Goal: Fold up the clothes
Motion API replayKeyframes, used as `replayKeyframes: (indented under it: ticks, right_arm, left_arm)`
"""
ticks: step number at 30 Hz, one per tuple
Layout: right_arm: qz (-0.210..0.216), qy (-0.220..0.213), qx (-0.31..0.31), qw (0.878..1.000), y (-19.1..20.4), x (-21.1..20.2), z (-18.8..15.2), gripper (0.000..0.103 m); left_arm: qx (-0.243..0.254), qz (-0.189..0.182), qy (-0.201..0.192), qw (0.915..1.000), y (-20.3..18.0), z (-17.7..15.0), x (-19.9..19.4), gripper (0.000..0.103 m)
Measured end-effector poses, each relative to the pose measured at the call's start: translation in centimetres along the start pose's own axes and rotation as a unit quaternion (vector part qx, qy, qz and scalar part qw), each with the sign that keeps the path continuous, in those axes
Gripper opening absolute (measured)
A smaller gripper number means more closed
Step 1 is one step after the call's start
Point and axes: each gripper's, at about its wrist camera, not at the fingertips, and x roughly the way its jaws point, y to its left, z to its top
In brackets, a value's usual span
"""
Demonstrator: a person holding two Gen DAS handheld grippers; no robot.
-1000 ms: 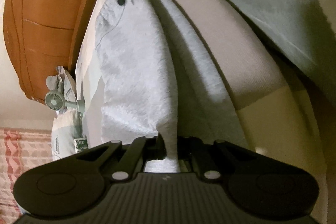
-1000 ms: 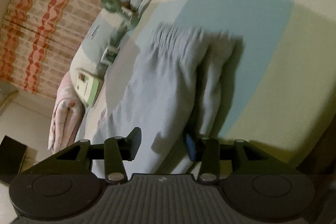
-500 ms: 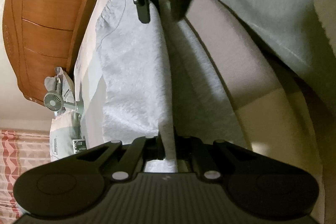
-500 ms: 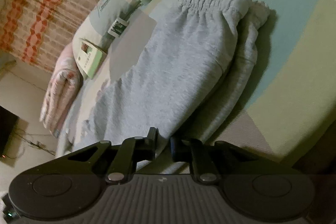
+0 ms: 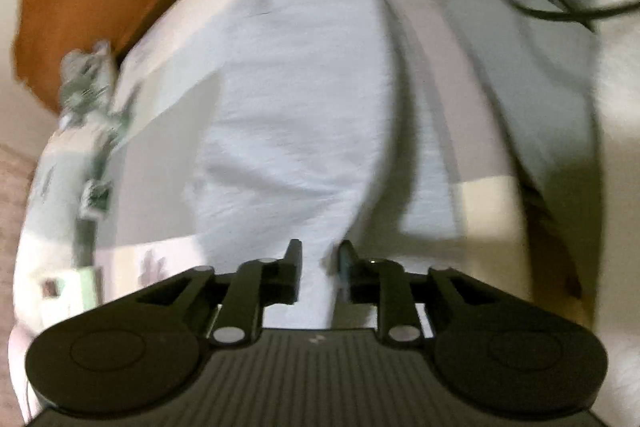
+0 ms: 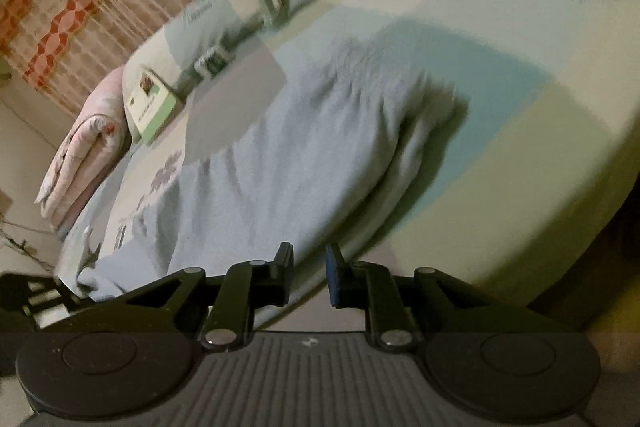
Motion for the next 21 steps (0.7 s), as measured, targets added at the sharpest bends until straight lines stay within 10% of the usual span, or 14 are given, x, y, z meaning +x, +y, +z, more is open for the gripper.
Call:
replayKeyframes:
  ticks: [9, 12, 21]
  right_arm:
    - [-0.03, -0.043, 0.0, 0.999, -0.4, 0.4, 2.5, 0.031]
    - [-0.046, -0.047, 0.024, 0.998, -2.0, 1.3, 2.8, 0.031]
    - [-0.059, -0.082, 0.069, 0.992, -4.4, 3.4, 4.4, 0.04]
  left_arm:
    - [-0.064, -0.042, -0.084, 0.9935, 2.3, 3.0, -2.1, 0.026]
    - [-0.058, -0.058, -0.114, 0.9901, 1.5, 3.0, -3.6, 0.043]
    - [-0.188, -0.117, -0.106, 0.9694, 2.2, 4.5, 4.8, 0.044]
